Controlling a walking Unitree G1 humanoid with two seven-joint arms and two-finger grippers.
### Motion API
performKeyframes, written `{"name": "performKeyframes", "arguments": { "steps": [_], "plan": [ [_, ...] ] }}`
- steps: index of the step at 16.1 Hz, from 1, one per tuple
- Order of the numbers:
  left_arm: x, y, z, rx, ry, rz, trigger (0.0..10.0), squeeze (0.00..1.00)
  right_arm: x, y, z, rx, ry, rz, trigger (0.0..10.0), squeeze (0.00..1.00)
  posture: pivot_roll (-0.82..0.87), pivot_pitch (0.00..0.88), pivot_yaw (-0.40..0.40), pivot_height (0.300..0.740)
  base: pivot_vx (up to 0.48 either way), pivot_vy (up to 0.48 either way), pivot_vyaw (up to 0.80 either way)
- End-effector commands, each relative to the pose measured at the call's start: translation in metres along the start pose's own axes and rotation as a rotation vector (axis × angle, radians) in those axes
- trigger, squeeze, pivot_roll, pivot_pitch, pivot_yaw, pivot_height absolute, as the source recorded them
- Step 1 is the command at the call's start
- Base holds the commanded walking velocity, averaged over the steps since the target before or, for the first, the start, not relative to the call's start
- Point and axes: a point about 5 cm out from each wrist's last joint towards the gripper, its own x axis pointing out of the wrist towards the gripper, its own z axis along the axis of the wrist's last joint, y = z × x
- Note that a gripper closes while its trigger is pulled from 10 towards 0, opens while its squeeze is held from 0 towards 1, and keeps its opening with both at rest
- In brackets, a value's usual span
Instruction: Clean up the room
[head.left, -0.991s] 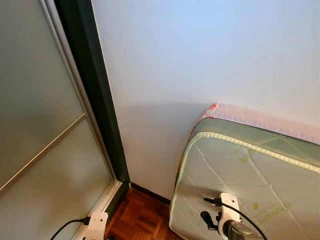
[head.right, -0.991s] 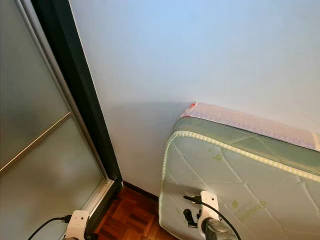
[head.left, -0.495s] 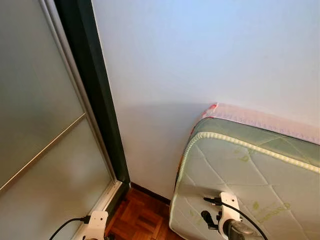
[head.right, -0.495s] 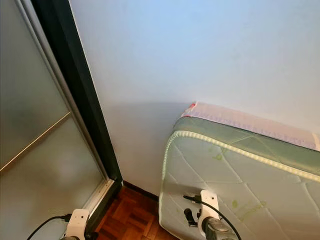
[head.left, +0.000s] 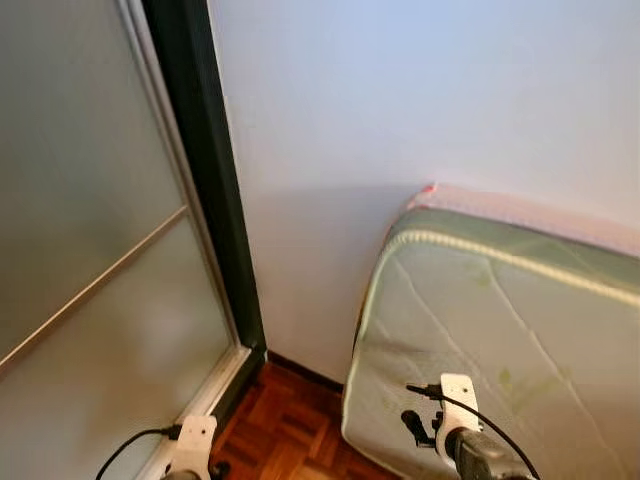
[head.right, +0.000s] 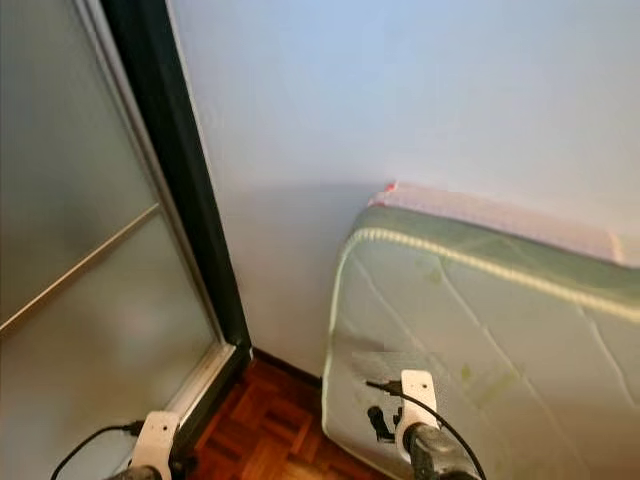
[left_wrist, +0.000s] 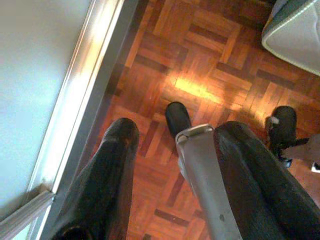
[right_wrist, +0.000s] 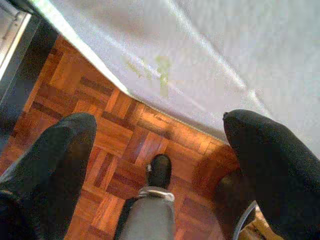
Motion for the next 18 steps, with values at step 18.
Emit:
{"name": "performKeyframes", "arguments": {
  "steps": [18],
  "plan": [
    [-0.0008,-0.0002,-0.0076,0.002,0.031,-0.006,10.0,0.00,-0.0009,-0.0034,-0.0030,-0.029,0.027,0.005,10.0,0.00,-0.04,0.000,-0.034,0.740,-0.283,0.000,0.00]
  ]
}}
